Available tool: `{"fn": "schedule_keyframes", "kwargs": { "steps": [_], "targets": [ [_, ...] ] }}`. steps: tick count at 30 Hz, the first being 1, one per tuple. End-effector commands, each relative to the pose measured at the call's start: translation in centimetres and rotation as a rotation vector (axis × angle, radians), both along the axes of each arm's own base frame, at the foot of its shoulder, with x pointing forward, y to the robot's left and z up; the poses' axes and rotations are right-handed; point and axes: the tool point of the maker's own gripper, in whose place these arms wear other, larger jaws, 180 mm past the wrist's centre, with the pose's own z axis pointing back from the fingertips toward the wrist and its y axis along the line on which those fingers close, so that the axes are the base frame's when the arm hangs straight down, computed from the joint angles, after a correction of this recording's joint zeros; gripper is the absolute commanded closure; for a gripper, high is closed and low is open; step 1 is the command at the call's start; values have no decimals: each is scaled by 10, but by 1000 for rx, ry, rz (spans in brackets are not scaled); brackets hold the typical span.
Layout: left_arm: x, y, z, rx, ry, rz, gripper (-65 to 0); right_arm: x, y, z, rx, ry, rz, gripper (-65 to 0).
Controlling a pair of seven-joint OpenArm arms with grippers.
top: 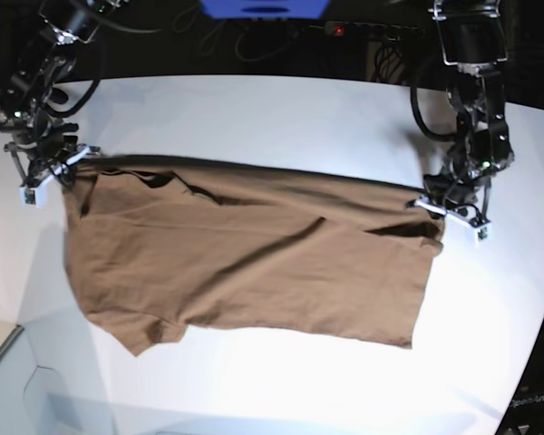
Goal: Layout the t-shirt on the table in an organized manner, then fold the t-shirt properly
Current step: 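Drag the grasped edge away from the shirt body with both grippers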
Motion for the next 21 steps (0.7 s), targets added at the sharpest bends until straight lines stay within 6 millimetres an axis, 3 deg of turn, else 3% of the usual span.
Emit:
{"fn": "schedule_keyframes", "kwargs": {
  "steps": [1,8,16,21],
  "targets": [
    [7,7,15,26,-55,5,-2,2,-8,10,-23,-35,2,0],
    [-29,-1,17,53,-45,-29,-2,-21,-16,17,-76,-18,6,0],
    [-74,-6,5,62,18,-53,-2,-39,-5,29,-109,-26,20,0],
    [-99,9,-5,64,65,-3,-2,-58,3,21,-98,11,19,0]
  ]
}}
